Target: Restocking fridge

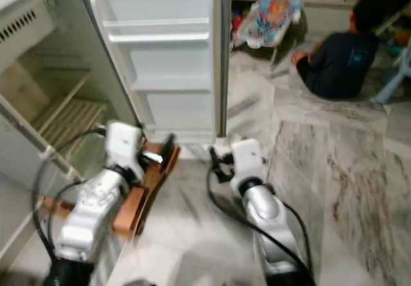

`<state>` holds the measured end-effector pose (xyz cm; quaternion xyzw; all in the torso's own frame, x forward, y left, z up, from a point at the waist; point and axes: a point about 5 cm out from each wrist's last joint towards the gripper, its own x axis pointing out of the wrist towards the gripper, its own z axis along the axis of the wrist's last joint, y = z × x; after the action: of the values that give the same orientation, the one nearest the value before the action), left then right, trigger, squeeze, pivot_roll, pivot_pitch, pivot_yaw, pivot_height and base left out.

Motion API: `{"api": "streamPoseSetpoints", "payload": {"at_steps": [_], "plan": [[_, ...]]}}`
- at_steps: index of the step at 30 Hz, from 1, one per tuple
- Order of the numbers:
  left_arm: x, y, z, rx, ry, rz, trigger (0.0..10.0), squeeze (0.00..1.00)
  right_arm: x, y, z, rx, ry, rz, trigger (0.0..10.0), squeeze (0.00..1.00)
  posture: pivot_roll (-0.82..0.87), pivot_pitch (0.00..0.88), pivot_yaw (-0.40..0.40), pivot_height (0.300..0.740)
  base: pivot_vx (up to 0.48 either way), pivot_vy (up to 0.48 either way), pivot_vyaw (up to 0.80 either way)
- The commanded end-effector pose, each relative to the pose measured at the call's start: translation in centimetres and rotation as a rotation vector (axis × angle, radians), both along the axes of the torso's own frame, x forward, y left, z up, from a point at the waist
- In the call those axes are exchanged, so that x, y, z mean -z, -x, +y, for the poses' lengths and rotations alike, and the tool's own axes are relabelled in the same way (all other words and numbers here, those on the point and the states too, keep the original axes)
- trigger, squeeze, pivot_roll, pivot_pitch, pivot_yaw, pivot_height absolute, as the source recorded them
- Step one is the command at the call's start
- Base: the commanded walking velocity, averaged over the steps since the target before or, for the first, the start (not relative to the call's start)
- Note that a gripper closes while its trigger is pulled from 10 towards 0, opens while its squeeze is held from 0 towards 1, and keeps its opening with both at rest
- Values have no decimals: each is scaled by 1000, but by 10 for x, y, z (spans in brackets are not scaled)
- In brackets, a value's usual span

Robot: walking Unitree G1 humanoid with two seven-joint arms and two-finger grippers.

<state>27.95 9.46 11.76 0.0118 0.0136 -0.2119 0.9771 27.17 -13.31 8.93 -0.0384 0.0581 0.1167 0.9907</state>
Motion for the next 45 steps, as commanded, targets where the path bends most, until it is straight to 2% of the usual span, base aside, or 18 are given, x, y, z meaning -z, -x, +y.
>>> {"api": "streamPoseSetpoints", "payload": {"at_steps": [1,3,6,10,13,18,21,25,29,33,39,45], "plan": [[13,3,24,-106,-58,28,10000,0,-8,-3,12,-31,-18,-51,10000,0,-70,50,78,740,0,0,0],[22,8,35,-165,-36,68,10000,0,-12,-6,9,-20,-1,-80,10000,0,-77,48,83,740,0,0,688],[32,20,52,-220,-75,78,10000,0,-13,-9,0,19,-12,-80,10000,0,-79,46,84,740,0,0,800],[33,24,57,-236,-103,65,10000,0,-12,-7,-3,29,-13,-78,10000,0,-76,47,80,740,0,0,800],[39,31,69,-314,-98,92,10000,0,-2,0,-14,81,-14,-50,10000,0,-70,41,67,740,0,0,800],[38,35,67,-315,-102,67,10000,0,7,5,-13,82,-31,-5,10000,0,-61,38,57,740,0,0,800],[33,30,63,-303,-75,40,10000,0,0,-1,-8,64,-20,-49,10000,0,-64,35,61,740,0,0,0],[31,25,62,-300,-77,21,10000,0,-1,-8,-13,87,2,-51,10000,0,-76,30,59,740,248,-302,0],[29,22,60,-295,-69,13,10000,0,2,-8,-22,107,15,-33,10000,0,-84,34,58,740,274,-295,0],[30,21,59,-296,-63,11,10000,0,1,-7,-18,78,16,-34,10000,0,-88,34,58,740,294,-284,0],[31,20,58,-293,-55,9,10000,0,0,-8,-15,87,67,-71,10000,0,-87,31,49,740,317,-277,0],[38,23,57,-304,-35,24,10000,0,7,-7,-18,107,20,-30,10000,0,-75,16,5,740,321,-272,0]]}}
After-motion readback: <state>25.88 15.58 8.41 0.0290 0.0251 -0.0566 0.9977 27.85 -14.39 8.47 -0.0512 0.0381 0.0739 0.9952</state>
